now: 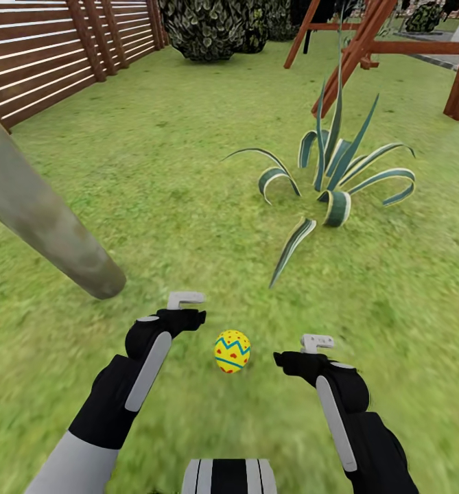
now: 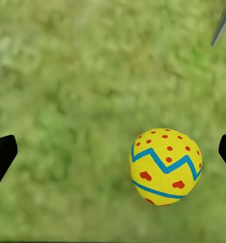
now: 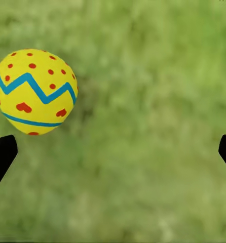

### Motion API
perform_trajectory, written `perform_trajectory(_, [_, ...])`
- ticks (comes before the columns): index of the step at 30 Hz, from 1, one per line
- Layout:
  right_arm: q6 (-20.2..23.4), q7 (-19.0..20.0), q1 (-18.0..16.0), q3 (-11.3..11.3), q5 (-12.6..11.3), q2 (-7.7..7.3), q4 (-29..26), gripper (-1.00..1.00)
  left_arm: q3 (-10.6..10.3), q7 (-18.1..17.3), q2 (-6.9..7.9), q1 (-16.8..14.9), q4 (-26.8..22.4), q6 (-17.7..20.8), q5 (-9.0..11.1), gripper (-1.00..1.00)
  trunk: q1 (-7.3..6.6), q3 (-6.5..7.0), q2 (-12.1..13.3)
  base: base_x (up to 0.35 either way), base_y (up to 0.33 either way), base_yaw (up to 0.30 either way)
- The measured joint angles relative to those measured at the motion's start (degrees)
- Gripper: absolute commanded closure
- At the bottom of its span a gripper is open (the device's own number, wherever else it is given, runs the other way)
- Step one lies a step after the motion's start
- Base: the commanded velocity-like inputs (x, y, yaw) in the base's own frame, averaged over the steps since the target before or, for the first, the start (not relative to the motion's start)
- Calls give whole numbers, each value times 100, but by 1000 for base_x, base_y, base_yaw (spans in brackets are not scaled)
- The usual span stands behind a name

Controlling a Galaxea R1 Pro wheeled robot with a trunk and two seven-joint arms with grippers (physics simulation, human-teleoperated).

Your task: Take the three Easter eggs out of the wicker basket on the lawn in the garden, then place them on the lawn next to a single tree (choose any tree) so that all three eggs are next to the same tree and none are left in the basket.

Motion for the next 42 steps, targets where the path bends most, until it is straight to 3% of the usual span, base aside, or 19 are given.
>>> perform_trajectory(15, [10,-9,-5,123,8,10,3,-100,-2,-5,-2,0,-8,-8,2,-100,0,-109,0,-104,0,176])
perform_trajectory(27, [19,-42,-9,285,9,9,8,-100,97,-6,-8,-7,28,154,-5,-100,-31,68,16,-1,0,178])
perform_trajectory(42, [19,-44,-9,298,10,11,9,-100,188,-1,-10,-9,55,190,-4,-100,-70,291,36,0,0,181])
